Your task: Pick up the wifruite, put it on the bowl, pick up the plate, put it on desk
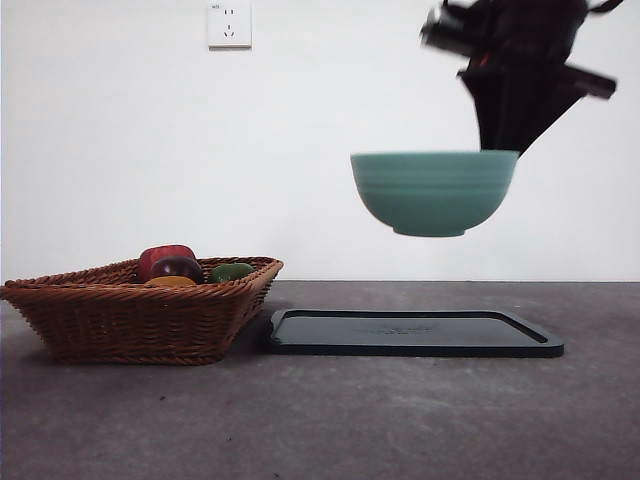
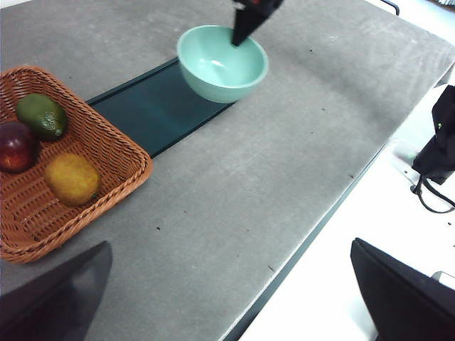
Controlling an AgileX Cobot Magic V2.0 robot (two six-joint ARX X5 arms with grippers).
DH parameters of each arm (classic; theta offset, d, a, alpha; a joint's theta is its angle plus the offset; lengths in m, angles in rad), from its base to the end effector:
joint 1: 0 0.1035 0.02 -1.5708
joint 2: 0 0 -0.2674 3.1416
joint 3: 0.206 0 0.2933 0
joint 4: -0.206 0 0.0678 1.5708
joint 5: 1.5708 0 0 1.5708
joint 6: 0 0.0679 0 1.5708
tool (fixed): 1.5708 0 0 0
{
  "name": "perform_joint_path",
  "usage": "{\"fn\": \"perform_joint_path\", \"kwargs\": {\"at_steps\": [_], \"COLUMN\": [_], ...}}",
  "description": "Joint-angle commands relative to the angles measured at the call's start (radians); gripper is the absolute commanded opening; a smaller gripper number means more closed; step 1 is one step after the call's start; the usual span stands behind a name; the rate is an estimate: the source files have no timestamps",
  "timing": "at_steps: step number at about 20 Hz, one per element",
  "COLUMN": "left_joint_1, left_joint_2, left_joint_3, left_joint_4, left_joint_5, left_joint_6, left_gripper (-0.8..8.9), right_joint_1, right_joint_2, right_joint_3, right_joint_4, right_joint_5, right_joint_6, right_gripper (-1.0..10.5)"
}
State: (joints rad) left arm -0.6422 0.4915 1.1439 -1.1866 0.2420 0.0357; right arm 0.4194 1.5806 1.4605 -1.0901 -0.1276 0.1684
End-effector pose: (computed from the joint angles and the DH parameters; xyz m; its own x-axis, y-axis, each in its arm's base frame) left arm 0.0632 -0.0676 0.3836 0.5256 -0.6924 -0.4943 0.7608 0.6426 -0.0912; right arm 0.3276 0.1555 0.2696 0.2678 0.2587 -0.9281 -0.2954 0.9389 0.1765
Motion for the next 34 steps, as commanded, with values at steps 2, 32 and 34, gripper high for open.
{"fn": "perform_joint_path", "kwargs": {"at_steps": [2, 32, 34], "left_joint_1": [-0.007, -0.007, -0.007], "left_joint_2": [0.003, 0.003, 0.003], "left_joint_3": [0.011, 0.011, 0.011], "left_joint_4": [0.006, 0.006, 0.006], "left_joint_5": [0.005, 0.005, 0.005], "left_joint_6": [0.005, 0.005, 0.005], "left_gripper": [6.57, 6.57, 6.57], "right_joint_1": [0.06, 0.219, 0.219], "right_joint_2": [-0.103, -0.204, -0.265], "right_joint_3": [-0.148, -0.528, -0.491], "right_joint_4": [0.014, 0.32, 0.273], "right_joint_5": [-0.002, 0.005, 0.005], "right_joint_6": [-0.003, 0.235, 0.223], "right_gripper": [0.1, 4.8, 5.7]}}
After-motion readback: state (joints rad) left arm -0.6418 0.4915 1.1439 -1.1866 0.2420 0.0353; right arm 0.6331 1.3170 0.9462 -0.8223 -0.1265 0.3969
